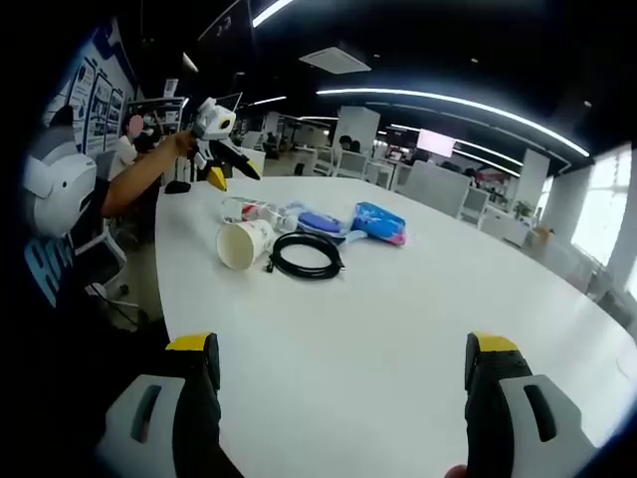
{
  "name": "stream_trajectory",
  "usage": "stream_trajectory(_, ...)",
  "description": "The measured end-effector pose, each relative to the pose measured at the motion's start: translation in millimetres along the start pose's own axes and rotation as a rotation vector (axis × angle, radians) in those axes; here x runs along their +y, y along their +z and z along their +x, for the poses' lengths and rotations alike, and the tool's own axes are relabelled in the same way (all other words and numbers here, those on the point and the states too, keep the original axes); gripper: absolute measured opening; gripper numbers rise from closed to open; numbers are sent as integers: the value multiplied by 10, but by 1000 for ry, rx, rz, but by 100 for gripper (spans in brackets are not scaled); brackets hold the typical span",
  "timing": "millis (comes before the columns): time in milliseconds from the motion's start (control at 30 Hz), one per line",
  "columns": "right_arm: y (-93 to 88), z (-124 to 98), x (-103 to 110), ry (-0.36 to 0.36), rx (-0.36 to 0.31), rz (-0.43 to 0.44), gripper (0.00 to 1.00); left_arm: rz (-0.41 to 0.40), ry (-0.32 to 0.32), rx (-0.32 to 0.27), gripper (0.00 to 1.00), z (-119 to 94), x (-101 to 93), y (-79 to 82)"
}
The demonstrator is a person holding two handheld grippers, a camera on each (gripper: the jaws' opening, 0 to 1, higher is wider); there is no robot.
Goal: Arrange the tabletop items into an orderly group along one side of the table until the central work area is clear of visible clutter.
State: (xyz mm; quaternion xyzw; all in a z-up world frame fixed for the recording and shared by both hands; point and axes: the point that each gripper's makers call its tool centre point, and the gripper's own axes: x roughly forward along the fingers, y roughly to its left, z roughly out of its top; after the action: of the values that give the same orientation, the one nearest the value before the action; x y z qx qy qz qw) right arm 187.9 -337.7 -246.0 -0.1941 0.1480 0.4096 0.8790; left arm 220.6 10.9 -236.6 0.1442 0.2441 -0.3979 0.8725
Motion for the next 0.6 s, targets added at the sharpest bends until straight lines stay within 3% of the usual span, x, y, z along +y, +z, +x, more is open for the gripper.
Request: stream_trajectory(600, -18, -57, 0, -9, -1, 4, 100, -19, -1, 17, 64, 247, 143, 77)
